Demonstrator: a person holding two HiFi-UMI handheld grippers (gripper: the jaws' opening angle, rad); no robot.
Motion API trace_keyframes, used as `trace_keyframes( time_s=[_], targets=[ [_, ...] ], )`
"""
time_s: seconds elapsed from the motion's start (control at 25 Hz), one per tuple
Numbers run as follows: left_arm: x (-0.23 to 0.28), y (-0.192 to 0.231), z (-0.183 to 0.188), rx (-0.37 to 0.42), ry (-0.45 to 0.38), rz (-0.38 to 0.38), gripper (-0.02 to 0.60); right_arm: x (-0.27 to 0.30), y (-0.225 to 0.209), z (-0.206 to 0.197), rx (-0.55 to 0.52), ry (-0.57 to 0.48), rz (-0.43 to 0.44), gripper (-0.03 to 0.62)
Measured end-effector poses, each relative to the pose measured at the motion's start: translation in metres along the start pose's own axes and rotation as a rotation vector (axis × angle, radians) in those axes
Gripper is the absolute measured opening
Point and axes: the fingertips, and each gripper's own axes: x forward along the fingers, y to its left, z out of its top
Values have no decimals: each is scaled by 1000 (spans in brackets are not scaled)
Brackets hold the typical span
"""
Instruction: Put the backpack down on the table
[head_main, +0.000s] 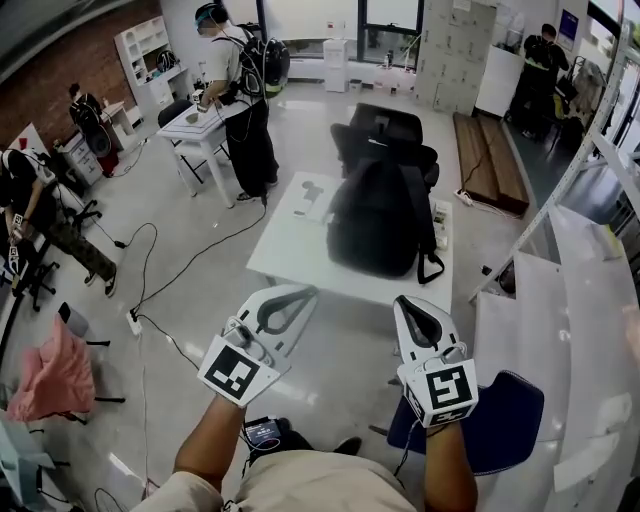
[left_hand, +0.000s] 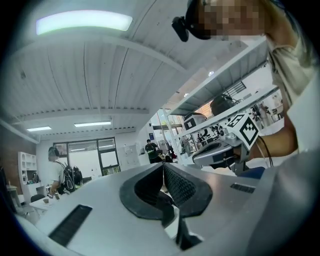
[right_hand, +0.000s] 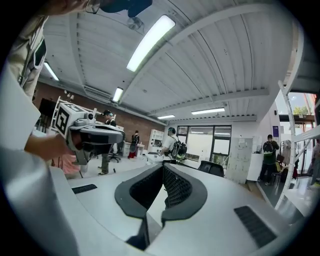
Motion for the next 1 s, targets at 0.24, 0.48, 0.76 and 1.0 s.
trace_keyframes(
  time_s=[0.24, 0.48, 0.76, 1.0],
  targets=[
    [-57, 23, -2, 2, 7, -14, 18, 8, 52, 18, -25, -8, -8, 29],
    [-126, 59, -14, -30, 19, -48, 19, 16, 114, 34, -9, 2, -59, 29],
    [-184, 74, -24, -70, 5, -122, 18, 15, 187, 35, 12, 55, -79, 28],
    [-208, 73, -36, -97, 6, -184, 18, 15, 223, 25, 26, 109, -91, 25]
  ],
)
